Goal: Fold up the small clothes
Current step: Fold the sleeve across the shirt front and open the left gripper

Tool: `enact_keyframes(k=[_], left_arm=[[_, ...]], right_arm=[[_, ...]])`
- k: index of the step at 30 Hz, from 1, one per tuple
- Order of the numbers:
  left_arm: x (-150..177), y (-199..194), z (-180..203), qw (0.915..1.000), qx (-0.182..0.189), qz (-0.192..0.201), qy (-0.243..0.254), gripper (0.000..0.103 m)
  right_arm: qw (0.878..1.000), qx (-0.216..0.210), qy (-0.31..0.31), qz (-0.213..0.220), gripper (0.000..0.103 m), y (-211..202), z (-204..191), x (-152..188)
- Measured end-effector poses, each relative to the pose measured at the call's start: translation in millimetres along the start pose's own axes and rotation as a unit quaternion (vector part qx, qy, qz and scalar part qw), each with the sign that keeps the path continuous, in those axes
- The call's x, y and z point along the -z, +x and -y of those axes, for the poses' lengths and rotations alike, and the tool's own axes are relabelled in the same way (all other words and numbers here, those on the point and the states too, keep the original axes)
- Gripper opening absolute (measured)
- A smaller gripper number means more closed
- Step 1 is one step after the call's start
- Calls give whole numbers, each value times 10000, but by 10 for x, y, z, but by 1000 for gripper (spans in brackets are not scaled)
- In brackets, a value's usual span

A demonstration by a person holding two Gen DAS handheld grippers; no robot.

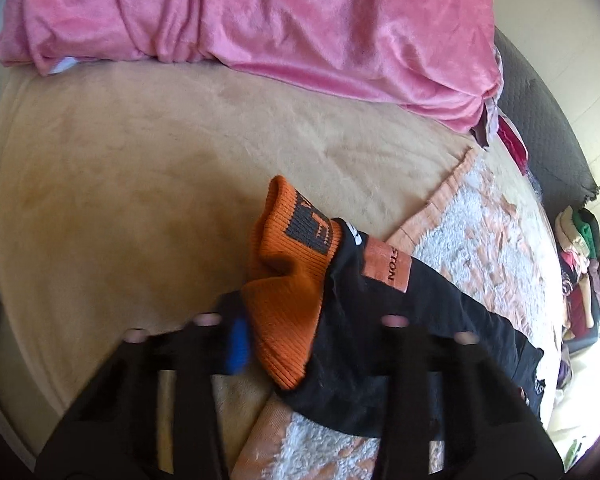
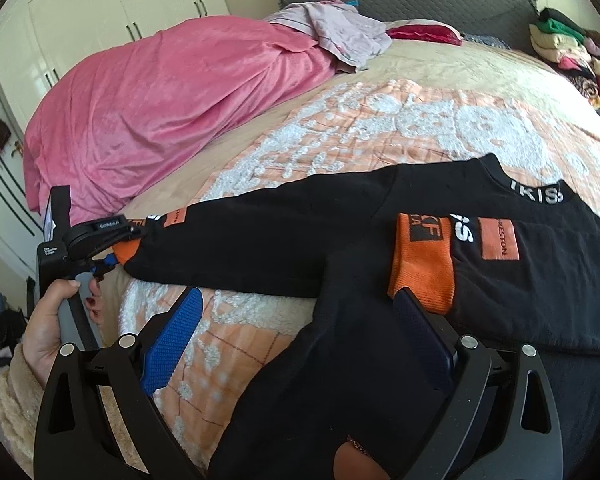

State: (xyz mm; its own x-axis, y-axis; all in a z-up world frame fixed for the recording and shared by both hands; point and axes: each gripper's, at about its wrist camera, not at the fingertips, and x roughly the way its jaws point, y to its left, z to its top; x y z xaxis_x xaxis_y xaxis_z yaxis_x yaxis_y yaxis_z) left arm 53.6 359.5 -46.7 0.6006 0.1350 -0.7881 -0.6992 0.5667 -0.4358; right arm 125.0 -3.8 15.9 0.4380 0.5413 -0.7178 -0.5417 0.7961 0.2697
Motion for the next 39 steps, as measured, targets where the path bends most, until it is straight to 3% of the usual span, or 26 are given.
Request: enact_keyframes(k=[1,8,19,29,39], left_arm=[[5,1,3,9999,143,-15,-7,10],[129,-349,291,9940,759,545,563,9],[557,-745,1101,9709,1711,714,1519,8],[1051,-888,1938,9377,2370,393,2509,8],[1494,-754,2493,9112,2680,-106,3126,8]], right_arm=[[10000,6,55,7,95,-9,31,11],[9992,124,373,114,95,-138,276,109],[9929,619,973,292,95,-432,791,314],[9819,907,1560,571,95,-751,1291,434],[9684,1169,2077,738,95,-998,1723,576]])
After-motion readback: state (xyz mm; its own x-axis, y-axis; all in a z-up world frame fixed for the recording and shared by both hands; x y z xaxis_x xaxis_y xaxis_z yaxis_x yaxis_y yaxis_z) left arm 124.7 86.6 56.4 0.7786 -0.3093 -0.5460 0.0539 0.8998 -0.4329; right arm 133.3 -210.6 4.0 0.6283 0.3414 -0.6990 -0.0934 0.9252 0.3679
